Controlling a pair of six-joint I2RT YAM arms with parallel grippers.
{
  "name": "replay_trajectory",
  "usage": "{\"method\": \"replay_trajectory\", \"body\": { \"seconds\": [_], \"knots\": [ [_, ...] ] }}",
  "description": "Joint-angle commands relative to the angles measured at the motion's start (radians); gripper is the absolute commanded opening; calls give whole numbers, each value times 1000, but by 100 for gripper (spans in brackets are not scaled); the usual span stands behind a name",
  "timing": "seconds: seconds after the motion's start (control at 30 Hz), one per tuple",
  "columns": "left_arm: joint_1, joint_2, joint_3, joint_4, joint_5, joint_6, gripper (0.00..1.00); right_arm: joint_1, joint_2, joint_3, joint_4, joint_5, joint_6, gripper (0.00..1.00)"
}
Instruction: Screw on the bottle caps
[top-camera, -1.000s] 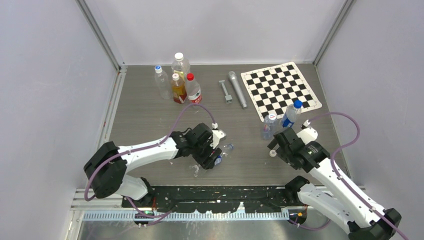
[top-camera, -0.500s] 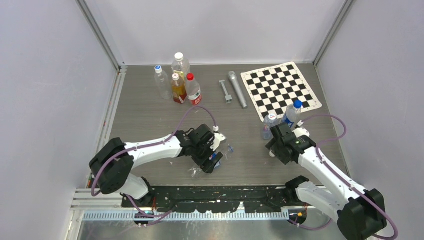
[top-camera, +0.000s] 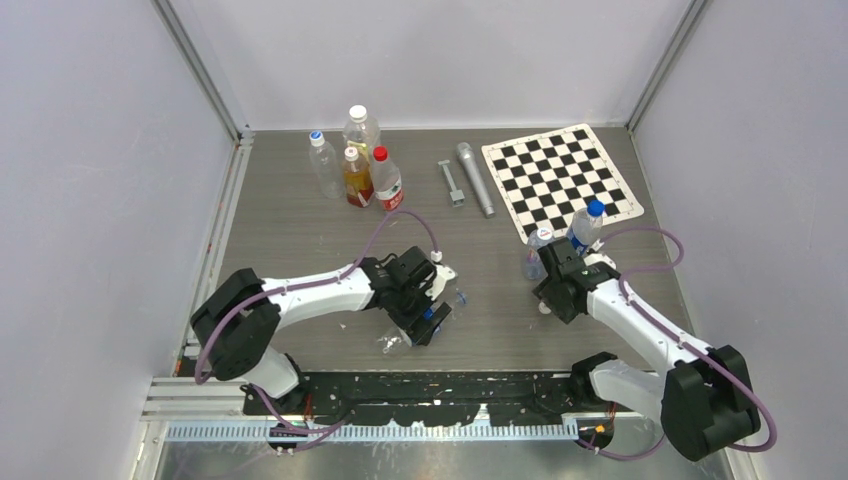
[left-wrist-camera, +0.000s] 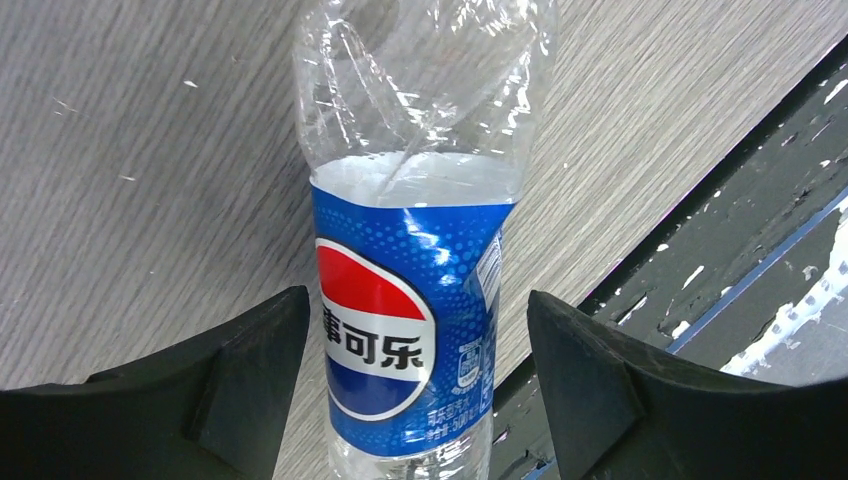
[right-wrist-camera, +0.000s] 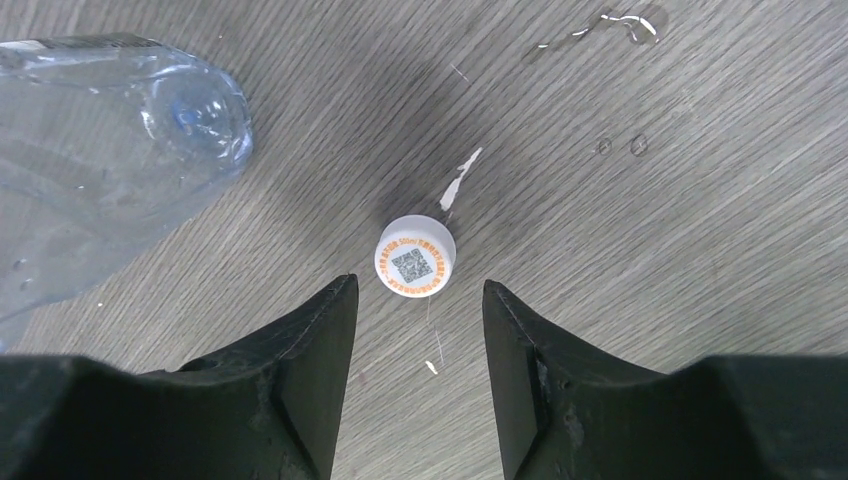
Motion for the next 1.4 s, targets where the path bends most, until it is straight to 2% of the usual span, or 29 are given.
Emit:
{"method": "replay_trajectory", "body": {
  "seconds": [0.0,0.33,0.83,1.1,1.13,1.27,1.37],
  "knots": [
    [-13,11,41,-25,-3,-9,82,-10,22,-8,43,6,-14,54],
    [-25,46,58,-42,-2,-7,80,-20,115,-1,75,-17,-35,50],
    [-46,62,60,-45,3,-10,78,-44,136,-36,100,-17,-47,41],
    [-49,-16,8,36,10,-16,72,-47,72,-36,42,-19,-68,26],
    [-49,-33,-5,59,10,-16,65,-47,66,-29,33,-26,-74,22],
    [-49,-90,-49,145,18,-17,53,-46,27,-8,-12,-61,-109,13],
    [-49,-122,-80,212,36,-22,51,-46,-19,9,-50,-91,-146,5]
  ]
}}
